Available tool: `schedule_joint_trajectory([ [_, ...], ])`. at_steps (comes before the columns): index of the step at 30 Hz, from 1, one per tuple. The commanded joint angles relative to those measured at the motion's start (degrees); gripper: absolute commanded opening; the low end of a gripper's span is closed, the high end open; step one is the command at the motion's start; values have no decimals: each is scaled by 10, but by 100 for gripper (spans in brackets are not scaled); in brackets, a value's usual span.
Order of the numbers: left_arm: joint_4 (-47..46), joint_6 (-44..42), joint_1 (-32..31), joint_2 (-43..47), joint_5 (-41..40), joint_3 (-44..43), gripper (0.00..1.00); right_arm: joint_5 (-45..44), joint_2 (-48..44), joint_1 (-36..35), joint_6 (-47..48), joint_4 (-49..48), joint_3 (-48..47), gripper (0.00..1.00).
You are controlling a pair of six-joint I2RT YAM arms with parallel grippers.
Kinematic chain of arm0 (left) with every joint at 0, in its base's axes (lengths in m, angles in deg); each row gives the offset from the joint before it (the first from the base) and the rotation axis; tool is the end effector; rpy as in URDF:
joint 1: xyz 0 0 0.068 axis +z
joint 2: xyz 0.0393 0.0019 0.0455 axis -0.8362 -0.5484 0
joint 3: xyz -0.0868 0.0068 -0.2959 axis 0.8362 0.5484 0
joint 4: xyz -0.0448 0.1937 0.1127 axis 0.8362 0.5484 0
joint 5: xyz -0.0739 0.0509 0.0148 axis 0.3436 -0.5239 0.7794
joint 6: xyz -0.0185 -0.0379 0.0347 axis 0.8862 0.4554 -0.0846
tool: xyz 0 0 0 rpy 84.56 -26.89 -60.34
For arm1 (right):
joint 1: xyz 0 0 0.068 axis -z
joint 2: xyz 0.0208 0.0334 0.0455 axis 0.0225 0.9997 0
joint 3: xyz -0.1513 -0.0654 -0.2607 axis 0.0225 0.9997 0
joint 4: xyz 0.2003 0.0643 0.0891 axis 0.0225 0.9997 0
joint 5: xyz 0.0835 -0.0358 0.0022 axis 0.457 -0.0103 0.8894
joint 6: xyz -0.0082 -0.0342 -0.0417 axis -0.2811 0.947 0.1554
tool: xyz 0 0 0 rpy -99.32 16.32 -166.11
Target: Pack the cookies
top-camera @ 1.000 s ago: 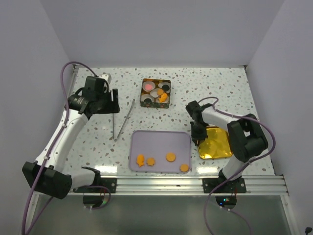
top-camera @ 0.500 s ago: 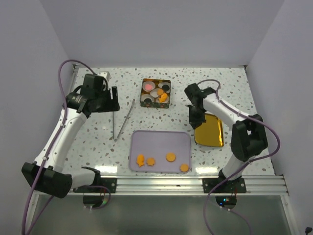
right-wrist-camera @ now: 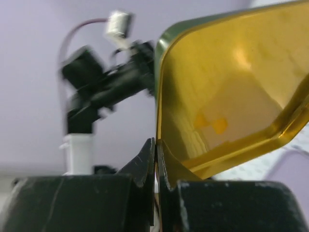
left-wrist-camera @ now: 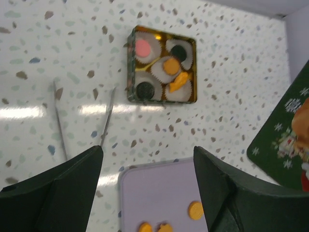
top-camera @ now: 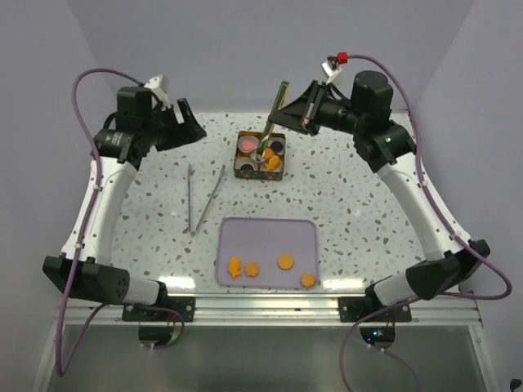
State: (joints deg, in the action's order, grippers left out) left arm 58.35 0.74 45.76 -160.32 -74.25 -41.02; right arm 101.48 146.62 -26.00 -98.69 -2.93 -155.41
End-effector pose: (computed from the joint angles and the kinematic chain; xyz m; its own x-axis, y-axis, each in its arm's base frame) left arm 0.2432 -0.0524 0.4521 -0.6547 -0.3026 -0.6927 0.0217 0.9085 -0.4173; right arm 0.2518 0.1368 0.5040 -0.7841 0.3698 -0.4983 -0.3227 0.4429 0.8365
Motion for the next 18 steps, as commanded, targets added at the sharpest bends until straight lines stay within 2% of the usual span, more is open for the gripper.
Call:
schedule_joint_trajectory([
  [1, -145, 58, 67, 33, 181, 40, 82, 179, -21, 0, -277, -457, 115, 0],
  [2, -178, 94, 104, 42, 217, 60, 83, 185, -21, -1, -362, -521, 132, 0],
  [3, -212, 114, 119, 60, 249, 82, 84, 192, -20, 0, -401, -581, 146, 0],
  [4, -272, 154, 137, 64, 310, 120, 84, 192, -19, -1, -468, -689, 169, 0],
  [6, -322, 188, 147, 67, 357, 145, 84, 188, -12, -2, -523, -777, 186, 0],
  [7, -392, 237, 147, 71, 395, 178, 84, 181, -11, -1, -567, -844, 199, 0],
  [9, -494, 305, 148, 98, 431, 249, 88, 169, -3, -1, -604, -901, 210, 0],
  [10, -587, 357, 147, 105, 436, 266, 89, 156, 1, -1, -636, -949, 219, 0],
  [12, -656, 402, 147, 116, 448, 310, 90, 142, 6, -1, -663, -989, 226, 0],
  [13, -724, 446, 148, 120, 452, 324, 90, 131, 13, -2, -688, -1026, 233, 0],
  [18, -881, 547, 148, 132, 446, 391, 91, 104, 32, -2, -728, -1078, 233, 0],
])
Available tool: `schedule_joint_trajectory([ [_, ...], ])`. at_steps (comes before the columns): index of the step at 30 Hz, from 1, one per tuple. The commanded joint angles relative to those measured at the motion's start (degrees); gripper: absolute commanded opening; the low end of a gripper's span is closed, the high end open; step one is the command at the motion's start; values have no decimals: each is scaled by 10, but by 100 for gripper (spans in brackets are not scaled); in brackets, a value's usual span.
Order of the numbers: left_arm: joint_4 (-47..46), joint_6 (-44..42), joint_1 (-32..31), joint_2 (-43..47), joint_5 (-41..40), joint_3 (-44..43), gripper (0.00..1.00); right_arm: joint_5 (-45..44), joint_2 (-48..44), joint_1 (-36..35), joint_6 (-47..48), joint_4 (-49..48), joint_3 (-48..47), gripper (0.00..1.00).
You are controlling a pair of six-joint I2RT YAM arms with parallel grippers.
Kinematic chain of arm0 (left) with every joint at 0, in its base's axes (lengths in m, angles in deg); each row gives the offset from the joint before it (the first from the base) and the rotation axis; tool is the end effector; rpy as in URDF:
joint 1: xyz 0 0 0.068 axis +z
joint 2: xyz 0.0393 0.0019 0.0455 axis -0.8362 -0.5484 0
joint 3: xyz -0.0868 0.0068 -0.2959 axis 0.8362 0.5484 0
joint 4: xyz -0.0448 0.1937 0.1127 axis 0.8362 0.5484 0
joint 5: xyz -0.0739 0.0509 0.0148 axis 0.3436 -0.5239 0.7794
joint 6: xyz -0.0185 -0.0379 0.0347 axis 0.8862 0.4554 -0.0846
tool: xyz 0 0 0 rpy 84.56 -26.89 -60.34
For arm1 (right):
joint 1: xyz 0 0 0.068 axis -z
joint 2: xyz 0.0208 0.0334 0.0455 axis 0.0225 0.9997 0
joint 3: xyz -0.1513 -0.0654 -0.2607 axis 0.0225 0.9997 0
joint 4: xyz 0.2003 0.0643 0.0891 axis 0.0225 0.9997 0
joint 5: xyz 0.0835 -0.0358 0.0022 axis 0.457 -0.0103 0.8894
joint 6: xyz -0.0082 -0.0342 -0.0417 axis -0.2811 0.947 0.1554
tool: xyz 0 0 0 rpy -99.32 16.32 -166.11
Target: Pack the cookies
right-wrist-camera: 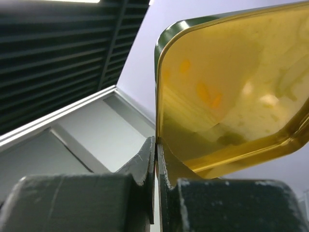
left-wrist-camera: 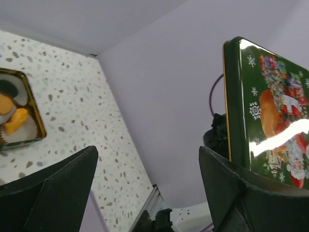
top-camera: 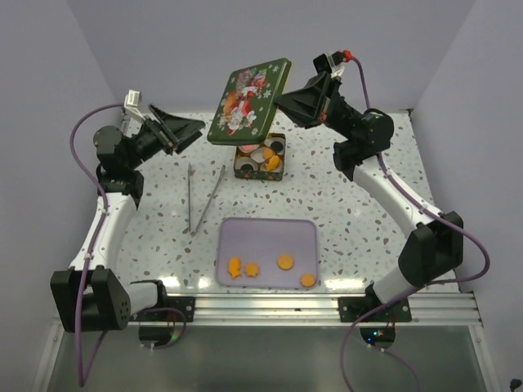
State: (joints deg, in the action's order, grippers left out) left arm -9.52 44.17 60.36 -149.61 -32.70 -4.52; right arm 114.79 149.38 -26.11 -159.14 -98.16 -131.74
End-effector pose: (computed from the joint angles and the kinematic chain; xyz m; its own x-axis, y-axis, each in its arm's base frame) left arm 0.2323 -0.0133 0.4196 -0.6299 -0.6454 -0.4321 0.3516 0.2591 -0.8996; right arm 0.2545 0.1460 0.5190 -0.8989 0.3135 -0.3061 -0.4287 -0.4850 0.7622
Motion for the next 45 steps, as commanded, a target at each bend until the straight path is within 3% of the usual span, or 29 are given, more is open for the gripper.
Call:
schedule_joint_trajectory([
  [1, -248, 139, 1, 25, 28, 31, 91, -34, 7, -1, -136, -148, -5, 0],
  [6, -263, 141, 1, 38, 16, 28, 91, -70, 40, -1, -195, -225, 2, 0],
  [13, -331, 190, 2, 49, -1, 38, 92, -51, 49, -6, -189, -216, -6, 0],
  [21, -279, 150, -7, 44, -1, 37, 92, -56, 68, -21, -198, -225, -27, 0],
  [35, -369, 198, -59, 8, 5, 17, 86, -85, 98, -50, -233, -296, -32, 0],
  [42, -229, 114, -57, 19, -1, 25, 83, -85, 95, -50, -245, -298, -58, 0],
  [45, -247, 129, -56, 19, -8, 41, 83, -83, 90, -51, -245, -298, -56, 0],
])
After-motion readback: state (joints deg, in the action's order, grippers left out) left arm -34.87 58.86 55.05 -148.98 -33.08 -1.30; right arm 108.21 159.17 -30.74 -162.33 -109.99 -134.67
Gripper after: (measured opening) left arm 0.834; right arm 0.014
